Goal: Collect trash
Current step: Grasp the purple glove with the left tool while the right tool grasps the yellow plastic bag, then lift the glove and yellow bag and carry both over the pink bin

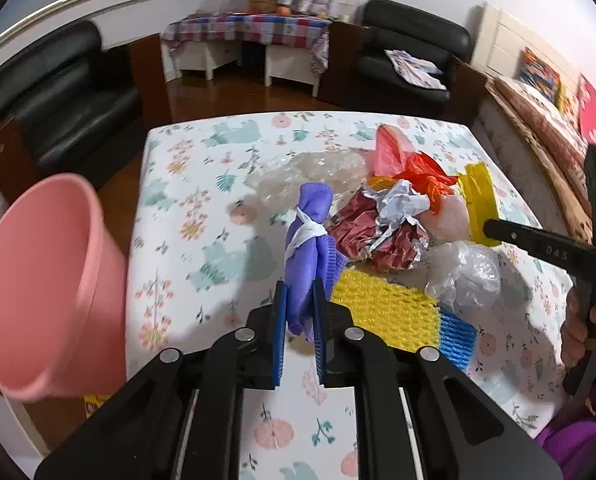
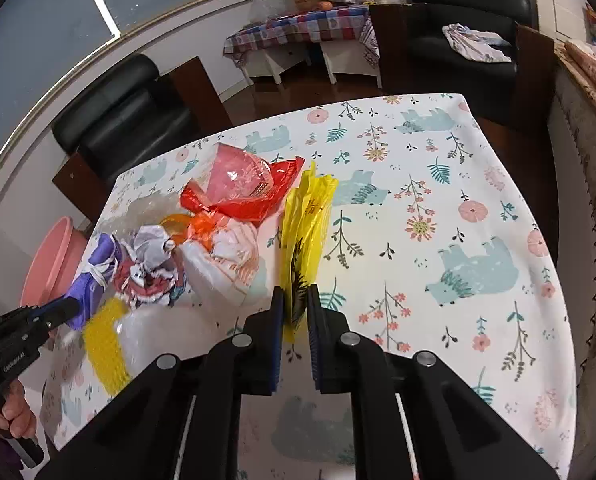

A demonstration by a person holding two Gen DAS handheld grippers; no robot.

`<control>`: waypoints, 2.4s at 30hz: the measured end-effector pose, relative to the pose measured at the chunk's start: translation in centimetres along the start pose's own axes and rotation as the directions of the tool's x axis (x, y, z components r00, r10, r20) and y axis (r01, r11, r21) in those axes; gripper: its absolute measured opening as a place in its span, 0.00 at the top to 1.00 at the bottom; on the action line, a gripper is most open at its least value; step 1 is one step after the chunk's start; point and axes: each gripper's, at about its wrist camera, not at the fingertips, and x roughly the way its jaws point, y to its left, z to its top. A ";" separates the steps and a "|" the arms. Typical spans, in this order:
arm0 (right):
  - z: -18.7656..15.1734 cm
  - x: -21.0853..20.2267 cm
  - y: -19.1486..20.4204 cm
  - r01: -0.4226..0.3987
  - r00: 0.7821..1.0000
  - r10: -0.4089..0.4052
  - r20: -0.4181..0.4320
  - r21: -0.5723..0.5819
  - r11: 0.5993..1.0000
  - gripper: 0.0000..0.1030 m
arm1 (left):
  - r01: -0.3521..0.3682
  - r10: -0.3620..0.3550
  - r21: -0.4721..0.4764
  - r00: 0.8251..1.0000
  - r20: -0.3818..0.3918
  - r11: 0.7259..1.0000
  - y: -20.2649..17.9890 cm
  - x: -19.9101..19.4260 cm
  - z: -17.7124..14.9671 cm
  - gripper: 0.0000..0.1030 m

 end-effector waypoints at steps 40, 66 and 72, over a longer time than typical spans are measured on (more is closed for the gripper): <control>-2.2 -0.1 1.1 -0.004 0.996 -0.005 -0.092 -0.095 0.995 0.85 | -0.084 0.081 -0.061 0.995 -0.055 0.995 -0.1 0.0 -2.2 0.85; 2.2 -4.4 10.3 -0.138 0.977 0.174 0.123 -0.255 0.957 0.92 | -0.138 0.175 -0.204 0.968 0.179 0.969 4.2 -6.5 -0.7 0.88; 2.7 -3.7 16.0 -0.208 0.959 0.261 0.112 -0.350 0.914 0.92 | -0.187 0.246 -0.270 0.948 0.204 0.945 6.4 -8.3 -1.0 0.88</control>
